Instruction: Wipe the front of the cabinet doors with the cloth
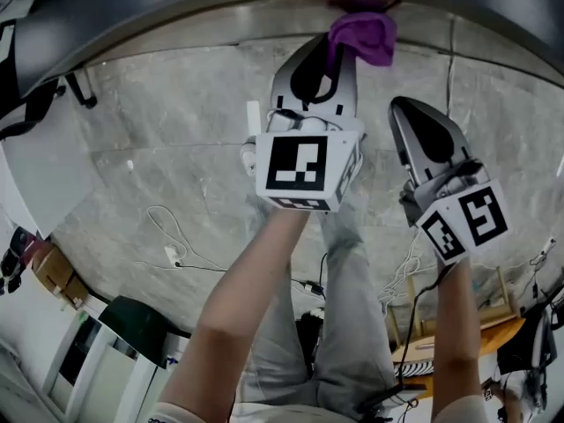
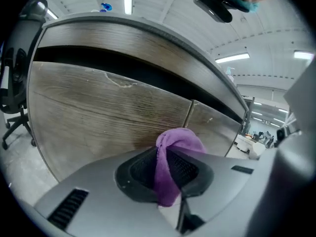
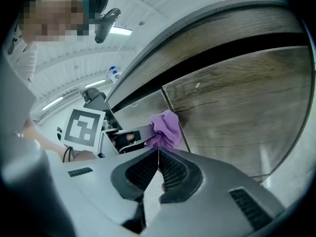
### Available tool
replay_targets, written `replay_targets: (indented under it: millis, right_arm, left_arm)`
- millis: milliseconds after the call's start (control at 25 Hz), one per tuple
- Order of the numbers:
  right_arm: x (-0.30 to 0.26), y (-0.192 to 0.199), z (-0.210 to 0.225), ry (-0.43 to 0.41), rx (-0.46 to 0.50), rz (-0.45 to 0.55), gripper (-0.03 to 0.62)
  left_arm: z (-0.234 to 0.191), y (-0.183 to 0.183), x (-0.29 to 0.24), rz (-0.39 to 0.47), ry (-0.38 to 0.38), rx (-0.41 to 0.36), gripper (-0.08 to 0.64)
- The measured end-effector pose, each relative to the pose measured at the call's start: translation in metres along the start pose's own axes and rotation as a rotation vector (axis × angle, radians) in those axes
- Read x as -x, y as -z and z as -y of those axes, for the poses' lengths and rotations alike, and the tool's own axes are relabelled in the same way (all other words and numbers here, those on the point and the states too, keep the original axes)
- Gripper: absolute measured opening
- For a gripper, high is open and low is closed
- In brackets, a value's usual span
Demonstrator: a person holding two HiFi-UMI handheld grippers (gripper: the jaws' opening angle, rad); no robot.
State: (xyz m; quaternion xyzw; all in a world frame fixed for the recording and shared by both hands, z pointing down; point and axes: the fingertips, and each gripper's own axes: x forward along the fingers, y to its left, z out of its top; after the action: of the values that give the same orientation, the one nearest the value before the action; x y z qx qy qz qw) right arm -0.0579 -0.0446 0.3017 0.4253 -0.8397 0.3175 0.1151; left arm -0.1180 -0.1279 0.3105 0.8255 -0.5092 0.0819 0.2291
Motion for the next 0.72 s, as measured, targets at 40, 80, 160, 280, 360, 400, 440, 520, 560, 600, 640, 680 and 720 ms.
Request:
replay_targets:
  millis: [40, 80, 160, 280, 360, 400, 440, 520, 560, 600, 640, 680, 720]
  right_arm:
    - [0.001, 0.002, 0.001, 0.006, -0.004, -0.001, 0.028]
    - [0.002, 0.004, 0.002, 0.013, -0.007, -0.002, 0.028]
    - [0.0, 0.01, 0.0, 0.028, -0.013, -0.008, 0.028]
    - [-0.01, 0.017, -0.008, 0.056, -0.014, -0.008, 0.028]
    - [-0.015, 0.018, -0.016, 0.075, -0.019, -0.004, 0.028]
    - [-0.018, 0.016, -0.021, 0.081, -0.022, 0.0, 0.028]
    - [-0.021, 0.013, -0.026, 0.085, -0.027, 0.007, 0.028]
    - [-0.031, 0.011, -0.041, 0.087, -0.036, 0.024, 0.028]
    - [-0.037, 0.011, -0.048, 0.085, -0.037, 0.032, 0.028]
    - [-0.043, 0.012, -0.054, 0.084, -0.036, 0.038, 0.028]
    - [-0.048, 0.012, -0.06, 0.081, -0.033, 0.042, 0.028]
    - [-0.053, 0.012, -0.066, 0.079, -0.03, 0.045, 0.028]
    - [-0.056, 0.01, -0.071, 0.077, -0.027, 0.047, 0.028]
  left_arm:
    - [-0.003, -0.002, -0.003, 0.004, -0.004, 0.012, 0.055]
    - [-0.006, -0.003, -0.005, 0.007, -0.005, 0.023, 0.055]
    - [-0.014, -0.004, -0.006, 0.009, 0.003, 0.029, 0.055]
    - [-0.031, -0.002, -0.003, 0.0, 0.007, -0.006, 0.055]
    - [-0.045, -0.004, 0.002, -0.005, 0.005, -0.008, 0.055]
    - [-0.053, -0.007, 0.005, -0.006, 0.003, -0.01, 0.055]
    - [-0.062, -0.009, 0.009, -0.007, -0.001, -0.017, 0.054]
    - [-0.085, -0.012, 0.018, -0.011, -0.015, -0.031, 0.055]
    - [-0.098, -0.012, 0.024, -0.013, -0.025, -0.033, 0.054]
    - [-0.112, -0.012, 0.031, -0.013, -0.039, -0.032, 0.055]
    - [-0.125, -0.013, 0.037, -0.013, -0.056, -0.029, 0.055]
    - [-0.138, -0.015, 0.044, -0.011, -0.076, -0.026, 0.055]
    - [-0.15, -0.018, 0.052, -0.008, -0.096, -0.023, 0.054]
